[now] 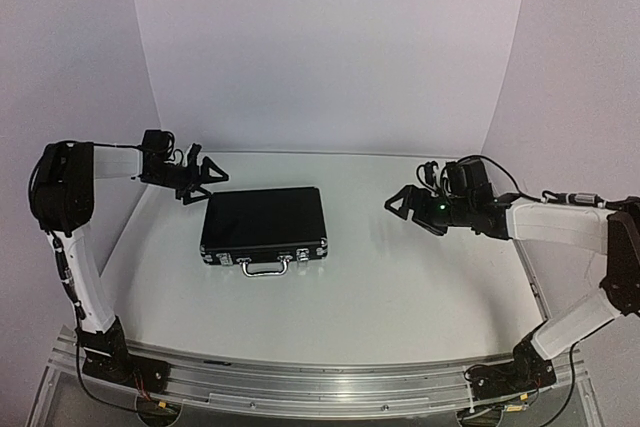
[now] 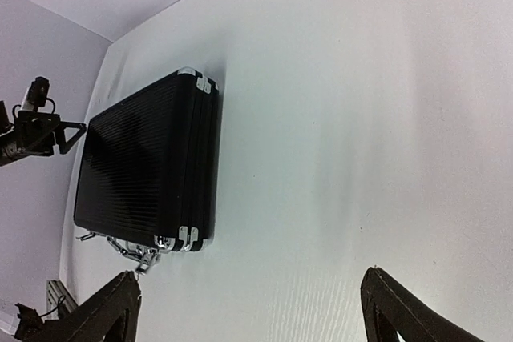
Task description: Pack up texas hold em set
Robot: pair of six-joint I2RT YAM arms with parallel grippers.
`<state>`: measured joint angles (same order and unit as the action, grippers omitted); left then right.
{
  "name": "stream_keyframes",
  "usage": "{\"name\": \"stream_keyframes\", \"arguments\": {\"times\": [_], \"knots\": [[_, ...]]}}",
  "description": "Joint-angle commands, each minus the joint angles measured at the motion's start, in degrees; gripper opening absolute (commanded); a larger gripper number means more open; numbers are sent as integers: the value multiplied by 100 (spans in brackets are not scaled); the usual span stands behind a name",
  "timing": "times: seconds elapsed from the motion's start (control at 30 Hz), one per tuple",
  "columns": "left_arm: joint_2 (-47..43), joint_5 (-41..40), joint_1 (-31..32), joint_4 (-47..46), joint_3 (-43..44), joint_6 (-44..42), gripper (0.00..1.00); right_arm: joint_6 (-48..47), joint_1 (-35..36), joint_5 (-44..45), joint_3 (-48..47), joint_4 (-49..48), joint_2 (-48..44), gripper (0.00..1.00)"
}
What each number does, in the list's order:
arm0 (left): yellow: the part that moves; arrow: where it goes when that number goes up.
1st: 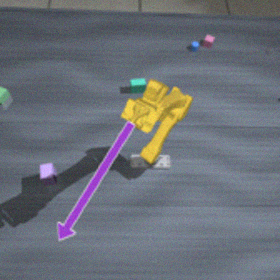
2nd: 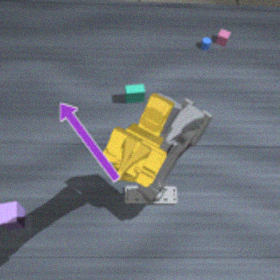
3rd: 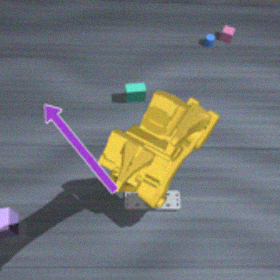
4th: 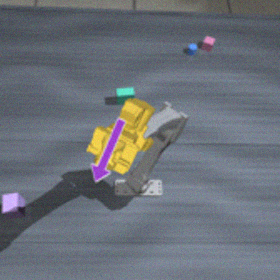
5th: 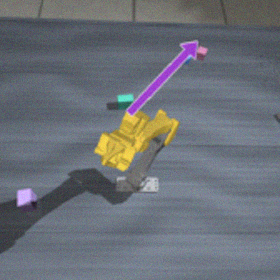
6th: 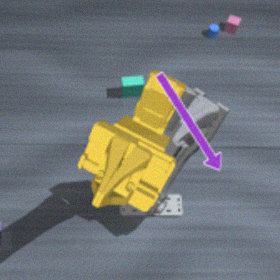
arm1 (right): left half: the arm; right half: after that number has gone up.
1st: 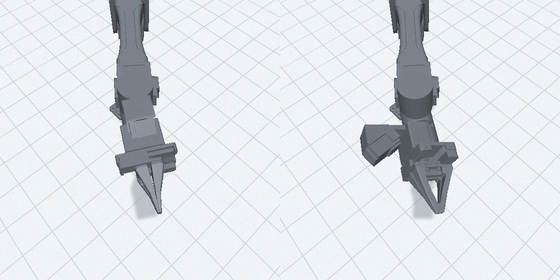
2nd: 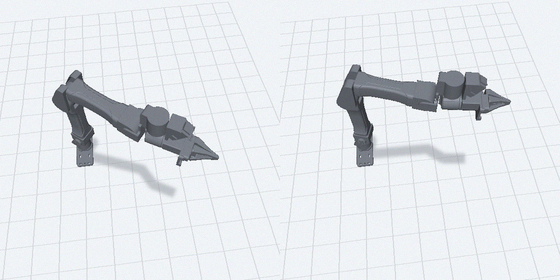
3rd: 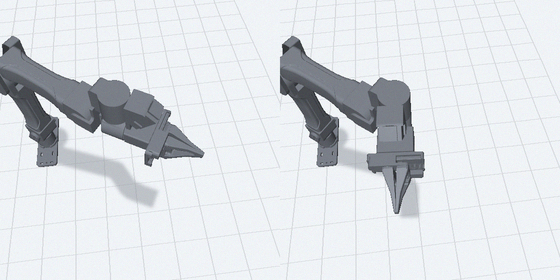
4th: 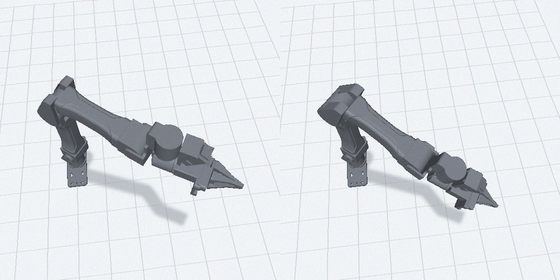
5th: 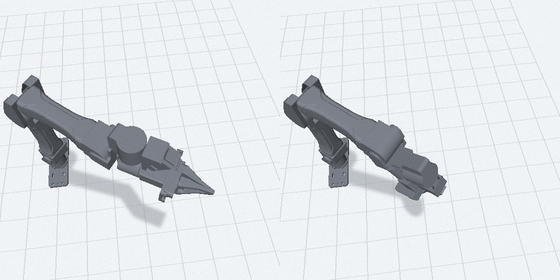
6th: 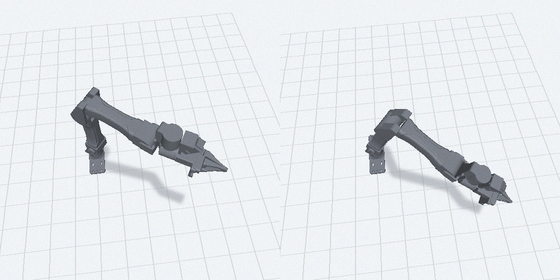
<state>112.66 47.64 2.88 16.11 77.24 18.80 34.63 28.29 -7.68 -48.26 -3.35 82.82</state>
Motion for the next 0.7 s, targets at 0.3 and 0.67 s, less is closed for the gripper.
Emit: {"name": "stream_keyframes", "arguments": {"times": [0.3,0.67], "knots": [[-3113,-2460,293,184,-2891,1220,100,-1723,1736,241,-3386,1575,2700,87],[-3790,-2222,836,-115,-4051,1815,100,-860,2082,768,-3657,2216,3387,74]]}}
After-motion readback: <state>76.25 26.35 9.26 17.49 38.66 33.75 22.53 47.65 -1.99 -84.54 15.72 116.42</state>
